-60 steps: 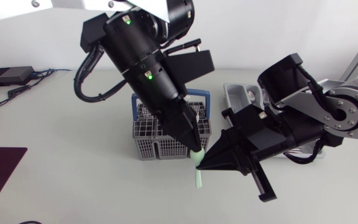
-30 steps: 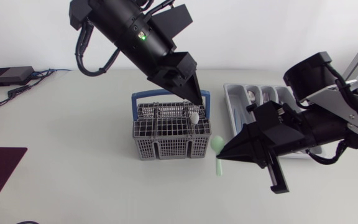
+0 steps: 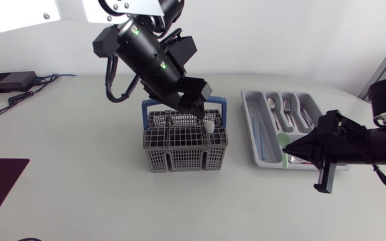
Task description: Unload the cutlery basket into the drawer organizer.
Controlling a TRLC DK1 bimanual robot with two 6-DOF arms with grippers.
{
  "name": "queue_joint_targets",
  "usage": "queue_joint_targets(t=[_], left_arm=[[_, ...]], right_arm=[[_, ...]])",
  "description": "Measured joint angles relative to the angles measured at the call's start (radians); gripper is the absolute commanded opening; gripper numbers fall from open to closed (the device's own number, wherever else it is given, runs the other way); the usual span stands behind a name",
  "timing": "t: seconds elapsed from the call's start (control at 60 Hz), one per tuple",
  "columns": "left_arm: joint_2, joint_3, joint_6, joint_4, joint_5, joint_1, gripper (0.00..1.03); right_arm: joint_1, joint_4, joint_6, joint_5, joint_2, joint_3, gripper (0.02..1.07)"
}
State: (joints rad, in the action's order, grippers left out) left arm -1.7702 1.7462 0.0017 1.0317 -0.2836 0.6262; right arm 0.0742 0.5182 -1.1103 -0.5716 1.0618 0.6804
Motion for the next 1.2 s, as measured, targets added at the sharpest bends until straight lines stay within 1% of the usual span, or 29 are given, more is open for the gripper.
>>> queue_joint_targets(t=[0.05,0.267,0.35,0.483,0.683,0.8,0.85,0.967,1.083,1.133,1.2], left_arm=[[0.000,-0.001,-0.010,-0.010,0.012,0.006,0.84],[-0.010,-0.001,-0.037,-0.020,0.032,0.022,0.84],[-0.013,-0.001,-0.047,-0.020,0.035,0.025,0.83],[-0.013,-0.001,-0.055,-0.020,0.051,0.025,0.83],[-0.013,-0.001,-0.063,-0.020,0.058,0.025,0.83],[-0.013,-0.001,-0.063,-0.020,0.058,0.025,0.83],[-0.013,-0.001,-0.063,-0.020,0.058,0.025,0.83],[-0.013,-0.001,-0.069,-0.020,0.058,0.025,0.83],[-0.013,-0.001,-0.074,-0.020,0.058,0.025,0.83],[-0.013,-0.001,-0.074,-0.020,0.058,0.026,0.83],[-0.013,-0.001,-0.074,-0.020,0.058,0.029,0.83]], right_arm=[[0.048,-0.011,-0.019,0.014,0.000,-0.001,0.08],[0.182,-0.169,-0.081,0.101,0.020,-0.049,0.08],[0.215,-0.248,-0.103,0.147,0.059,-0.067,0.08],[0.235,-0.415,-0.123,0.231,0.131,-0.106,0.08],[0.233,-0.587,-0.132,0.348,0.245,-0.152,0.08],[0.213,-0.625,-0.130,0.407,0.287,-0.154,0.08],[0.191,-0.645,-0.124,0.446,0.307,-0.154,0.08],[0.145,-0.688,-0.116,0.500,0.346,-0.159,0.08],[0.114,-0.732,-0.106,0.533,0.391,-0.179,0.08],[0.106,-0.752,-0.105,0.544,0.407,-0.190,0.12],[0.092,-0.789,-0.102,0.554,0.422,-0.205,0.13]])
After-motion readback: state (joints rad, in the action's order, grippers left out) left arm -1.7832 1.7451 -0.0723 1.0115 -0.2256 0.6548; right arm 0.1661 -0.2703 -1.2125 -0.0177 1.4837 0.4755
